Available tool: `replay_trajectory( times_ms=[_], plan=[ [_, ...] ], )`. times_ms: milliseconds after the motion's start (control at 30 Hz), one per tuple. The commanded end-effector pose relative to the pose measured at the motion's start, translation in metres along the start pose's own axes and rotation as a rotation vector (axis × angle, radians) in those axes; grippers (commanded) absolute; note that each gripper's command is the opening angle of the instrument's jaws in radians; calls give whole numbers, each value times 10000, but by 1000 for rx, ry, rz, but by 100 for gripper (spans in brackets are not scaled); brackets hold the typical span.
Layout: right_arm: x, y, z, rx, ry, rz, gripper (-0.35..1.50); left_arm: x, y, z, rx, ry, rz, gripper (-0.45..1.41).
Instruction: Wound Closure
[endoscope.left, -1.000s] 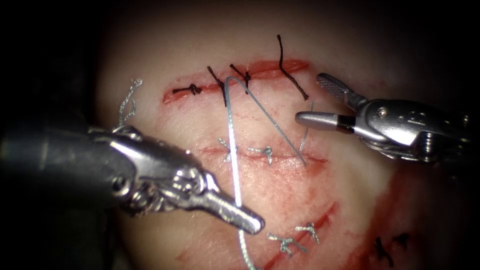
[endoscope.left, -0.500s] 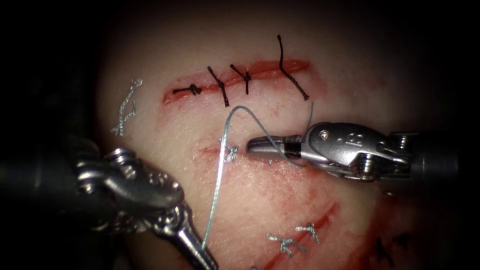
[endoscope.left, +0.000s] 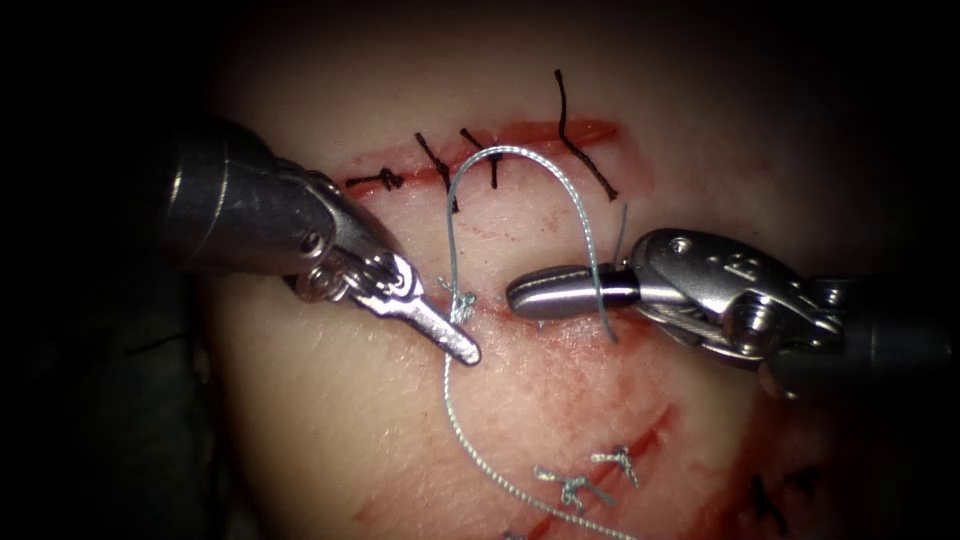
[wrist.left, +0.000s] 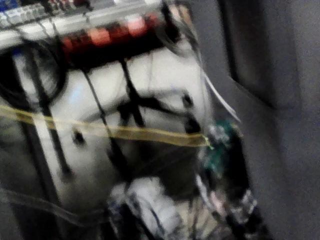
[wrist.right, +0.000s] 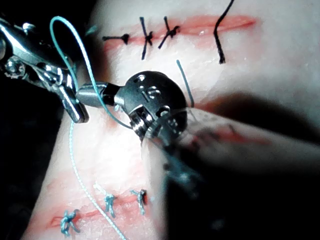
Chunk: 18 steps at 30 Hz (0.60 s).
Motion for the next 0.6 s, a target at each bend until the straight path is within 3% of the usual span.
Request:
replay_trajectory(
  times_ms=[33, 233, 433, 600],
  plan=[
    [-1, 2, 9, 4, 1, 11, -35, 4, -4, 5, 0, 0, -2, -45],
    [0, -2, 9, 69, 91, 172, -35, 9, -12, 1, -12, 49, -134, -45],
    [13, -2, 9, 77, 222, 216, -35, 14, 3, 47, -193, 90, -261, -45],
    [23, -2, 9, 61, 313, 262, -35, 13, 9, 82, -205, 63, -297, -45]
  ],
)
